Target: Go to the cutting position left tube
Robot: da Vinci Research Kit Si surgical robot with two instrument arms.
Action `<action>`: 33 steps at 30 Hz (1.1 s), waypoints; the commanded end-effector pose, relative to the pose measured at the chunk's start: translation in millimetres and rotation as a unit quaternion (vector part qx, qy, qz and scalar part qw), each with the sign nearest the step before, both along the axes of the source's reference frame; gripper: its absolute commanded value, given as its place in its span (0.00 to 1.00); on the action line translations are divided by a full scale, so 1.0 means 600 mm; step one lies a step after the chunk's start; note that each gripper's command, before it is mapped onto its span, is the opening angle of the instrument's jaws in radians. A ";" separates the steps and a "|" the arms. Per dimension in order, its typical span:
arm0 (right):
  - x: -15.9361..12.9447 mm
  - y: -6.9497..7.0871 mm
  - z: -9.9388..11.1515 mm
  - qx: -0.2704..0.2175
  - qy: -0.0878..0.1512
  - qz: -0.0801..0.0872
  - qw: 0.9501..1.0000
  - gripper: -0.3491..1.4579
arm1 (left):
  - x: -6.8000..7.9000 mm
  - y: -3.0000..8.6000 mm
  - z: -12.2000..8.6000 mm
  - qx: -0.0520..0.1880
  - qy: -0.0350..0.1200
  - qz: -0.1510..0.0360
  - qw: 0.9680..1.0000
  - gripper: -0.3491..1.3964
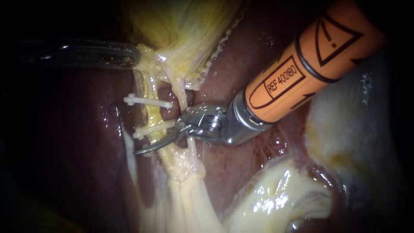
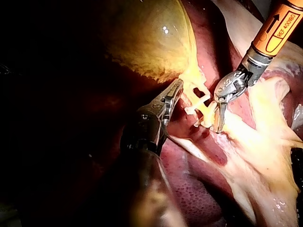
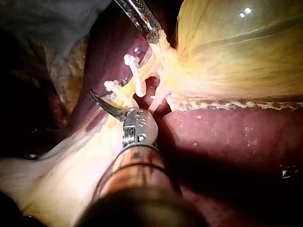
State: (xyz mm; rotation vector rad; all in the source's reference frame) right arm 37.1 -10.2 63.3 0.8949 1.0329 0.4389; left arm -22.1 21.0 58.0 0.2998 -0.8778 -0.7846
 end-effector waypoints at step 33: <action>-0.0010 0.0057 -0.0026 0.063 0.054 0.043 0.996 0.86 | 0.0001 0.0000 0.0000 0.000 0.000 0.000 1.000 0.00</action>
